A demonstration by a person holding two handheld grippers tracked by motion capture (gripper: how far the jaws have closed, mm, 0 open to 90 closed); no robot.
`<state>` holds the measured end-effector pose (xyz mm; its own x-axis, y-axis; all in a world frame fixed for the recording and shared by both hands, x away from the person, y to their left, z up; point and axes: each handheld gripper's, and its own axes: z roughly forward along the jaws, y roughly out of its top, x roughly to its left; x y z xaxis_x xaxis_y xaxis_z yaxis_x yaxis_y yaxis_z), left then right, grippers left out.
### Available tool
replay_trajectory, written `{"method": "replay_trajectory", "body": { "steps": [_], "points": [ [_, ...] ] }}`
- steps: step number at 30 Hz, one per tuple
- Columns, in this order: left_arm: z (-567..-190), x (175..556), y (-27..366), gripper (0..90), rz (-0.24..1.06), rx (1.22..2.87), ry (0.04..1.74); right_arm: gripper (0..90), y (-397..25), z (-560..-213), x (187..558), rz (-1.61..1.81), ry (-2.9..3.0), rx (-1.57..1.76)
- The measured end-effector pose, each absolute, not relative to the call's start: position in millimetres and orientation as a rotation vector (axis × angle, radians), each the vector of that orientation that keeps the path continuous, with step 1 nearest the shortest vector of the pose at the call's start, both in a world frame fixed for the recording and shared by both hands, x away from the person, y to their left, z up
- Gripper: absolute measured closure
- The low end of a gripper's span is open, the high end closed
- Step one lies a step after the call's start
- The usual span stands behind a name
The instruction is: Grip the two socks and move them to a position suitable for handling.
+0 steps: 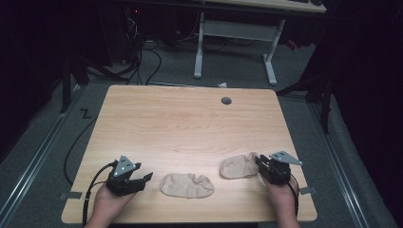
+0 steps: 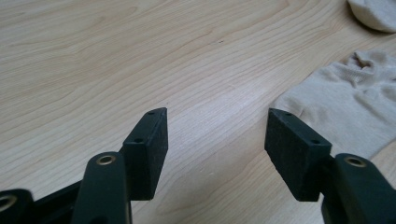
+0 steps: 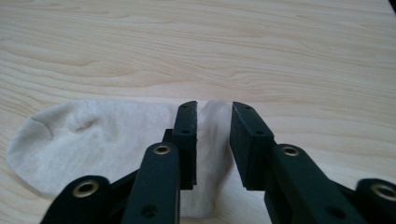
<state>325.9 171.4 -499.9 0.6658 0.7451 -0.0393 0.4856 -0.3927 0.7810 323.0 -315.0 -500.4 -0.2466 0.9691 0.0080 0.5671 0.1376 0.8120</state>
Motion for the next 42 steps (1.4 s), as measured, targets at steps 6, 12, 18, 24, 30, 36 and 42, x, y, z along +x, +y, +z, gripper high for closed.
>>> {"method": "replay_trajectory", "body": {
  "steps": [6,12,18,24,30,36,42],
  "points": [
    [-502,332,152,40.2,0.388,2.09,0.894,84.6,-316,-493,307,0.986,1.9,1.45],
    [-502,331,146,45.0,0.389,2.109,0.86,90.0,-308,-508,316,0.875,2.032,1.437],
    [-501,330,155,44.7,0.384,2.1,0.881,90.0,-289,-521,324,0.817,2.149,1.407],
    [-500,330,160,44.7,0.373,2.08,0.896,90.0,-267,-522,330,0.827,2.156,1.406],
    [-501,329,161,44.2,0.367,2.084,0.893,90.0,-234,-522,341,0.847,2.2,1.374],
    [-502,331,162,44.0,0.356,2.075,0.912,90.0,-195,-522,353,0.855,2.248,1.309],
    [-502,331,160,44.0,0.365,2.065,0.912,90.0,-158,-522,363,0.849,2.299,1.226]
  ]
}}
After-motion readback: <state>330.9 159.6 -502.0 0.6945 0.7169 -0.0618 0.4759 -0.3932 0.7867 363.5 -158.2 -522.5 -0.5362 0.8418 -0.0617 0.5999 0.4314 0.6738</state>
